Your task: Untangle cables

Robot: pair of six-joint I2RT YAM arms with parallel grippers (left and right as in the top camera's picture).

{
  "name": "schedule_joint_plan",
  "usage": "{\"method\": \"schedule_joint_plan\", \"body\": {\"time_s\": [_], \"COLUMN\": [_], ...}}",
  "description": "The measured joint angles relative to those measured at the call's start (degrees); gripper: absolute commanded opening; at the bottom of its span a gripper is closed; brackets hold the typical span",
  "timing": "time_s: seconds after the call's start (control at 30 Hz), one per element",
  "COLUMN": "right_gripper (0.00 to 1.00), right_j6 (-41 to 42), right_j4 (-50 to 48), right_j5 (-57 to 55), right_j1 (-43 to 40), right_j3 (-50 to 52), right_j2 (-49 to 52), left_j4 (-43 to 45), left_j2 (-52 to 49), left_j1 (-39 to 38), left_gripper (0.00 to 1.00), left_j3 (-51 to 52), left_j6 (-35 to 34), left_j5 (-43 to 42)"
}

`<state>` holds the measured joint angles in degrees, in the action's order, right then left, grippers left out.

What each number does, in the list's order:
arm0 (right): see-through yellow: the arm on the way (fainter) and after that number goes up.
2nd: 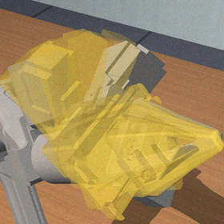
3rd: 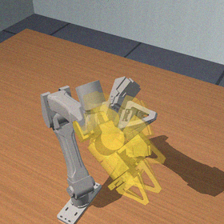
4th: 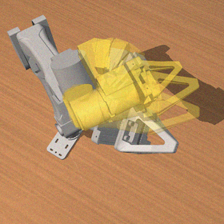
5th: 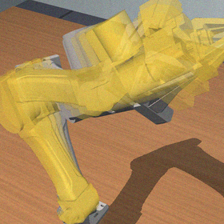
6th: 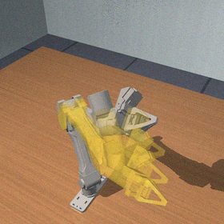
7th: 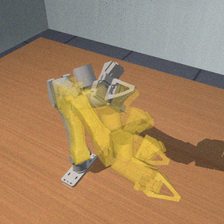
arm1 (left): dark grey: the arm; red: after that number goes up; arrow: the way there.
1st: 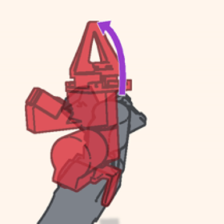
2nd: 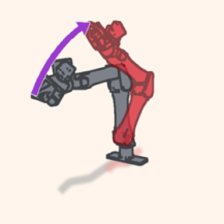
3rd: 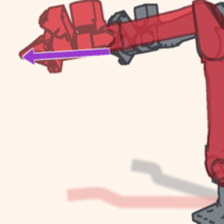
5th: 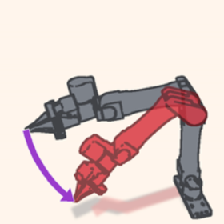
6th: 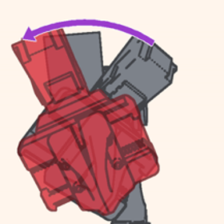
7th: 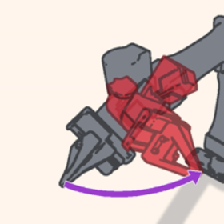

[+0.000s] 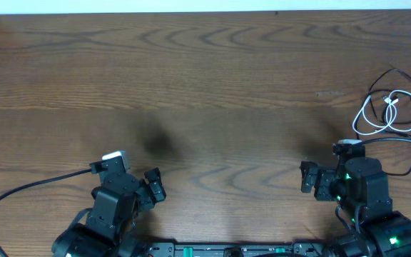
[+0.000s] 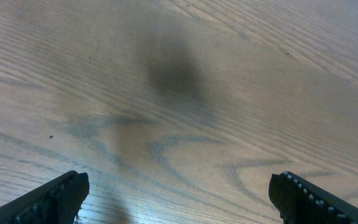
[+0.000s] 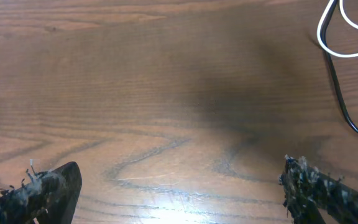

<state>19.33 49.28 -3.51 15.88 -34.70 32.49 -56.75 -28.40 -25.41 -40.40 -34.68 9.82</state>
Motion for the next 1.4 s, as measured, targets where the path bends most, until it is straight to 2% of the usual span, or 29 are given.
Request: {"method": "schedule_joint_plan", "body": {"time_s": [0.8,1.2,1.4], "right_gripper": [0.99,0.99,0.99], "right_j6": [-0.02,-0.02,-1.95], "right_j4": [0.39,2.47,-5.84], "right_j5": [0.0,1.6,6.14], "right_j1": [0.0,-3.96,-9.57], "right_j3": [0.04,1.64,6.36], "right_j2": [-0.26,-8.98,-14.58], "left_j4": [0.0,0.0,0.0], "left_j2": [0.0,0.0,0.0], "left_j1": [0.0,0.02,0.0], "left_gripper": [0.97,0.97,0.97], "left_j3": [0.0,0.0,0.0], "left_j6": [0.0,0.0,0.0], "left_j5": [0.0,0.0,0.02]}}
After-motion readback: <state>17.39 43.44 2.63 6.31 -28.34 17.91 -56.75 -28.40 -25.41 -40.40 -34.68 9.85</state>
